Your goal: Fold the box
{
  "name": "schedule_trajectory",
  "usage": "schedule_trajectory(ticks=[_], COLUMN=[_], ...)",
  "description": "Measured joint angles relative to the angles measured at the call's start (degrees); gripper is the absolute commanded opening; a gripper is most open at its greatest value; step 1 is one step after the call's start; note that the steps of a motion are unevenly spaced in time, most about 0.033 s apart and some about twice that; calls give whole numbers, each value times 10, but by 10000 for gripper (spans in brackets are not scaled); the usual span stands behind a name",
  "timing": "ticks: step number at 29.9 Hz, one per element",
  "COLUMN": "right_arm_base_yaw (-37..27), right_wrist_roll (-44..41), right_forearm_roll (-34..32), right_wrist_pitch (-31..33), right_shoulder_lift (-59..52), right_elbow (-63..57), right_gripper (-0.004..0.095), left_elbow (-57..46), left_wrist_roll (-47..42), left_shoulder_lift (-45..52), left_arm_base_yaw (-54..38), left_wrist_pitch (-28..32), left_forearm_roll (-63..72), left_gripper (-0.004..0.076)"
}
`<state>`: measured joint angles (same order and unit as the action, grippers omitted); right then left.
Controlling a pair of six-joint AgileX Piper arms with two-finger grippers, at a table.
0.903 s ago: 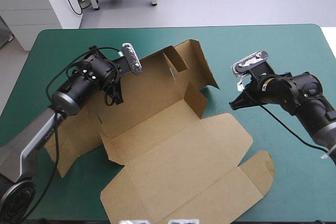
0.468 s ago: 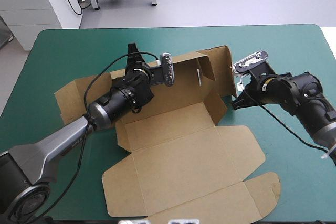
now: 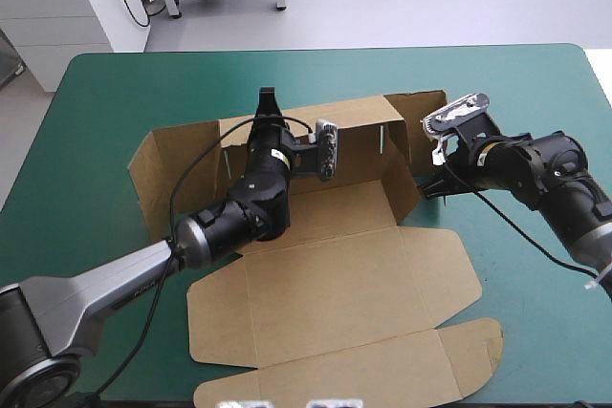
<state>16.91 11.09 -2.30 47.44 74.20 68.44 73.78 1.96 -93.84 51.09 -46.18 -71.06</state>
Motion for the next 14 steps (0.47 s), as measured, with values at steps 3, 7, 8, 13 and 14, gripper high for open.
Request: schedule_trajectory(ticks=[3,7,8,13,14], right_arm_base_yaw=[0,0,0,0,0], right_wrist_roll=[-2,-16,-18,-29,-33], right_forearm_roll=[0,0,0,0,0], right_wrist_pitch=[0,0,0,0,0], right_shoulder_lift=[0,0,0,0,0], right_elbow=[0,0,0,0,0], right_gripper=[-21,-21,-21,-21,-21], left_elbow=[-57,-118,-128,-152,-154], left_wrist_roll=[-80,-171,-185,-243,-252], left_shoulder_lift=[18,28,28,29,29], left_arm_base_yaw=[27,68,78,111,114], left_wrist_pitch=[-4,-49,-58,-86,-88], left_forearm_roll=[-76,-167,-181,-222,-230], left_gripper=[-8,-8,-8,-8,-8])
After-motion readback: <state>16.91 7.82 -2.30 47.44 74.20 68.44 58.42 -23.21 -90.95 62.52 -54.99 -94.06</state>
